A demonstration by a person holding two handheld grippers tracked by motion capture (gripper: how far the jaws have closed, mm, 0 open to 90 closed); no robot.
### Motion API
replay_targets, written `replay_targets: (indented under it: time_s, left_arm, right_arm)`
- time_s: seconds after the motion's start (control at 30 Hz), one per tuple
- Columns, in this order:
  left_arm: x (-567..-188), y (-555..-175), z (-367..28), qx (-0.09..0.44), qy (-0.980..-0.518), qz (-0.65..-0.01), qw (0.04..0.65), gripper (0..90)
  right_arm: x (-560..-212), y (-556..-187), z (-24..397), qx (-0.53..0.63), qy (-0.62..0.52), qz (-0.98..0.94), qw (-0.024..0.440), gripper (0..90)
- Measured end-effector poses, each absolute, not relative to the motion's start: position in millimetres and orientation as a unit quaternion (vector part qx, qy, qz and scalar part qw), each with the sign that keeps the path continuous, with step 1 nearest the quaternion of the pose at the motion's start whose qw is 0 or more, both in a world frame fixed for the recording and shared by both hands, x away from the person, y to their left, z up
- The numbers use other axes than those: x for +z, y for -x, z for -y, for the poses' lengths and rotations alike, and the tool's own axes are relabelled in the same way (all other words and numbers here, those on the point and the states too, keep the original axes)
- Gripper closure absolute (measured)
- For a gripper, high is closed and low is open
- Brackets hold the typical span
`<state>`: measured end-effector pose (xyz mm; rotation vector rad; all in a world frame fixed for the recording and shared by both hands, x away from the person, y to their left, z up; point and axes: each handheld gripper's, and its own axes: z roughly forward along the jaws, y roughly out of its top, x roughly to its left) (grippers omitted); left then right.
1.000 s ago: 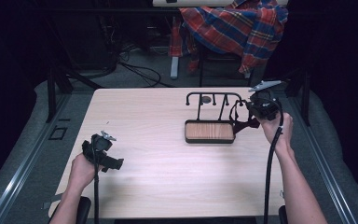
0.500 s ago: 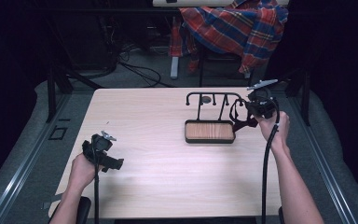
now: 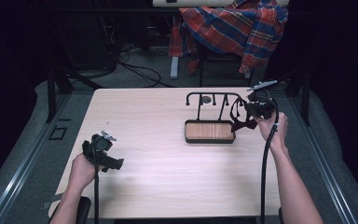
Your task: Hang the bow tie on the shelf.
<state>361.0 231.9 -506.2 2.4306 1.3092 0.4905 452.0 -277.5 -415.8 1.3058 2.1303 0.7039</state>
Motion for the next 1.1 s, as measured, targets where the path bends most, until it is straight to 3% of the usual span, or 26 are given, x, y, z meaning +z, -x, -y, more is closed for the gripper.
replay_targets:
  time_s: [1.1]
  left_arm:
    - [-506.0,-360.9,-232.0,0.172,-0.856,-0.458,0.165,0.0]
  right_arm:
    - [-433.2,-459.2,280.1,0.254,-0.494,-0.797,0.236,86.7]
